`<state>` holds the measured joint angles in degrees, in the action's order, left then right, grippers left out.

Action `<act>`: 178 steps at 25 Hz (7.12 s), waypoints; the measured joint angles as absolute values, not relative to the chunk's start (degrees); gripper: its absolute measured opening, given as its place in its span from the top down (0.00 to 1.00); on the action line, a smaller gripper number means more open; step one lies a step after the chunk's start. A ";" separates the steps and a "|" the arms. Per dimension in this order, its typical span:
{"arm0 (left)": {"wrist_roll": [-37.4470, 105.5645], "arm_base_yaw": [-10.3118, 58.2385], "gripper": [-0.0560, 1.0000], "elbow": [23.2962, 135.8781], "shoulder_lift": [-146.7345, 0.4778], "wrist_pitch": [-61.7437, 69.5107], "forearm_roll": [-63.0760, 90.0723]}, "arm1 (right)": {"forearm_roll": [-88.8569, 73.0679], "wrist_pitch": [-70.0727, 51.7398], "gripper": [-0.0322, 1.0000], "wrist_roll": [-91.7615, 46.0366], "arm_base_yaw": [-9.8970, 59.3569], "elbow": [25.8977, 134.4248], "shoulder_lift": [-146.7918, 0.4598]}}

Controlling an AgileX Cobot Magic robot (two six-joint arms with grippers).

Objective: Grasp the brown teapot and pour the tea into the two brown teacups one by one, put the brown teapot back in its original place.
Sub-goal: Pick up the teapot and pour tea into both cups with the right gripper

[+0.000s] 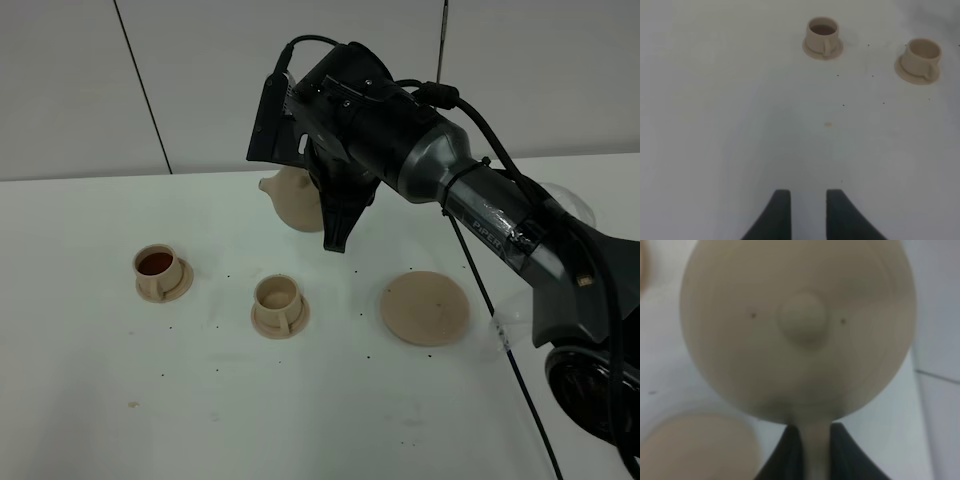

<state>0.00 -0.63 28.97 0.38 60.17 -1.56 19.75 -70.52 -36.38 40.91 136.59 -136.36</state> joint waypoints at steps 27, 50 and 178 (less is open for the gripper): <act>0.00 -0.63 0.72 28.97 0.38 60.17 -1.56 | 26.98 -61.68 0.88 -34.79 39.21 105.64 -125.25; 0.00 -0.63 0.72 28.97 0.38 60.17 -1.56 | 39.29 -54.39 0.88 -37.10 44.91 100.50 -125.25; 0.00 -0.63 0.72 28.97 0.38 60.17 -1.56 | 73.36 -53.79 0.88 -34.03 55.14 99.66 -131.61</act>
<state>0.00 -0.63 28.97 0.38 60.17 -1.56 73.36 -53.79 -34.03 55.14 99.66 -131.61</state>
